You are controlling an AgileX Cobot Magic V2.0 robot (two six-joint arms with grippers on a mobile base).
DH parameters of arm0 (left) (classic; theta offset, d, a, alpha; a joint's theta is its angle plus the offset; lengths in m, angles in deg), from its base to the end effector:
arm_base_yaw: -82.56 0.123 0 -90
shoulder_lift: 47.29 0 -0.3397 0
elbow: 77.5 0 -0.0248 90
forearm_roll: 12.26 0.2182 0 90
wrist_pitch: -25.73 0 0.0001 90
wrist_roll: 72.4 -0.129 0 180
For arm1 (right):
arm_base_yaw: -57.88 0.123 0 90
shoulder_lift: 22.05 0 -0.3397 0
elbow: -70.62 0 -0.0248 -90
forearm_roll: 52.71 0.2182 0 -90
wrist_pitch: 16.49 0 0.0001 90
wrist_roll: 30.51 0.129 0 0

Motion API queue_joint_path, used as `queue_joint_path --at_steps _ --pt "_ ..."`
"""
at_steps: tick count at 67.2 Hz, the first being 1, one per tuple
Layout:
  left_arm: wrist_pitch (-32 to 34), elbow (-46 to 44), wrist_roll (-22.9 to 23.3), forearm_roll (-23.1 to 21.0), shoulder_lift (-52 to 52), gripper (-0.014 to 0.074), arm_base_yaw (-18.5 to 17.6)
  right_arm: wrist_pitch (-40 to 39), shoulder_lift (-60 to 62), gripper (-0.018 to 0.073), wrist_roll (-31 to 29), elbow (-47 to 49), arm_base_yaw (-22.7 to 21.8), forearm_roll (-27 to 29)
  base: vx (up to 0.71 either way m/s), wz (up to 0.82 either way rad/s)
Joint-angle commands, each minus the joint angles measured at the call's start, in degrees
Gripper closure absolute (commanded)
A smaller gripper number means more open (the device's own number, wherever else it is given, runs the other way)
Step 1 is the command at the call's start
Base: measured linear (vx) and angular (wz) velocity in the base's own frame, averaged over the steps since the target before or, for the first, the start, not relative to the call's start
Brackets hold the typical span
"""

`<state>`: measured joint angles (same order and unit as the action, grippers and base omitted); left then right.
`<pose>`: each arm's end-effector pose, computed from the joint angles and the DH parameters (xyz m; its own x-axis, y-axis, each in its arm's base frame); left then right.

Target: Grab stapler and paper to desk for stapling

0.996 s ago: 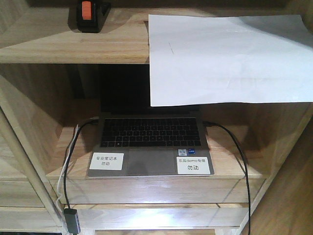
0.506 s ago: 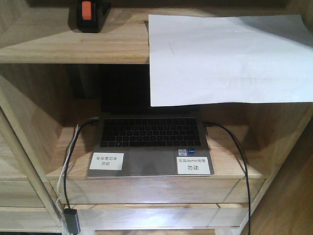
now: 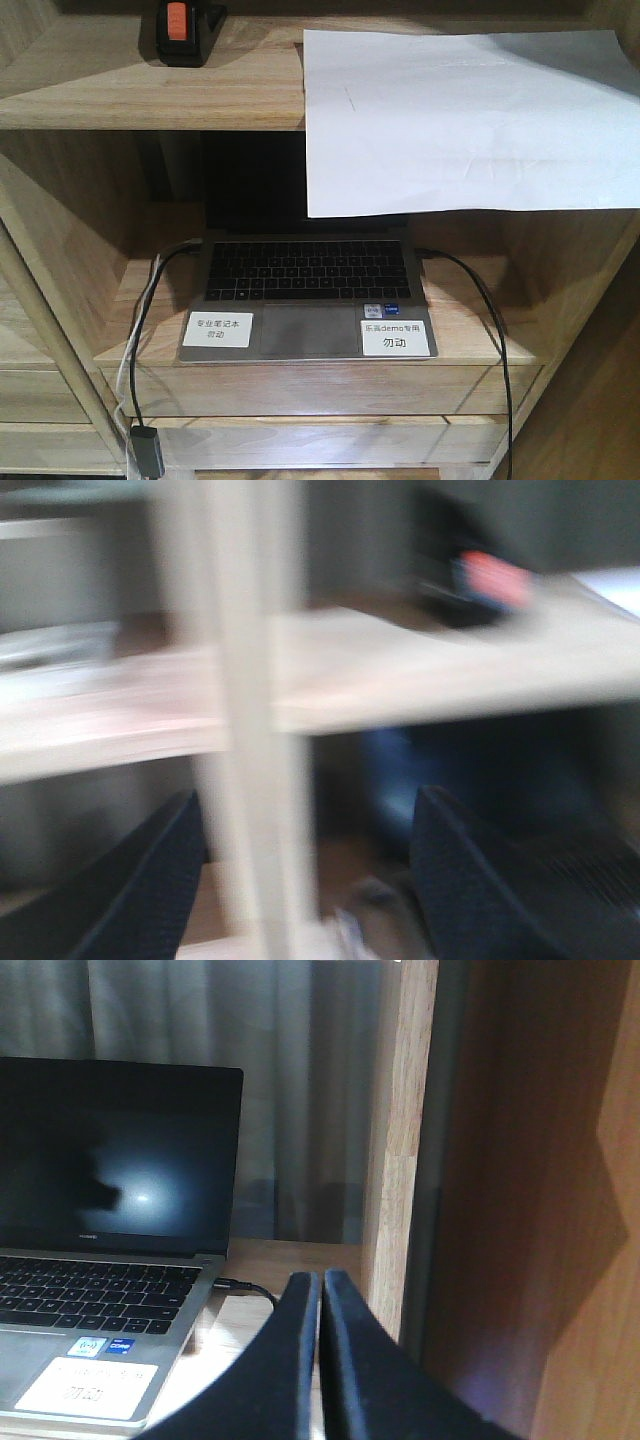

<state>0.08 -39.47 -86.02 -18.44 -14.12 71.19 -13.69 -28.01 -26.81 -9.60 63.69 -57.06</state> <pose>0.0402 -0.0142 0.3875 -0.0797 0.1586 -0.9841 0.2560 0.9574 0.1336 0.0072 0.0002 0.1998 0.0189 -0.0094 -0.9998 -0.0973 0.9952 -0.0112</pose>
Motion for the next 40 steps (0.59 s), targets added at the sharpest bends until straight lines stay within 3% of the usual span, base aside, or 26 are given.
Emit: queue_joint_path --at_steps 1,15,40 --pt "5.8 -1.9 -2.1 -0.8 3.0 0.0150 -3.7 -3.9 0.5 0.0568 -0.6 -1.2 -0.2 -0.3 0.00 0.00" --pt "13.5 -4.5 -2.1 -3.8 10.3 0.0148 -6.6 -3.9 0.5 0.0568 -0.6 -1.2 -0.2 -0.3 0.00 0.00" --pt "10.9 -25.1 -2.0 -3.6 31.6 0.0122 -10.3 -3.9 0.5 0.0568 -0.6 -1.2 -0.2 -0.3 0.00 0.00"
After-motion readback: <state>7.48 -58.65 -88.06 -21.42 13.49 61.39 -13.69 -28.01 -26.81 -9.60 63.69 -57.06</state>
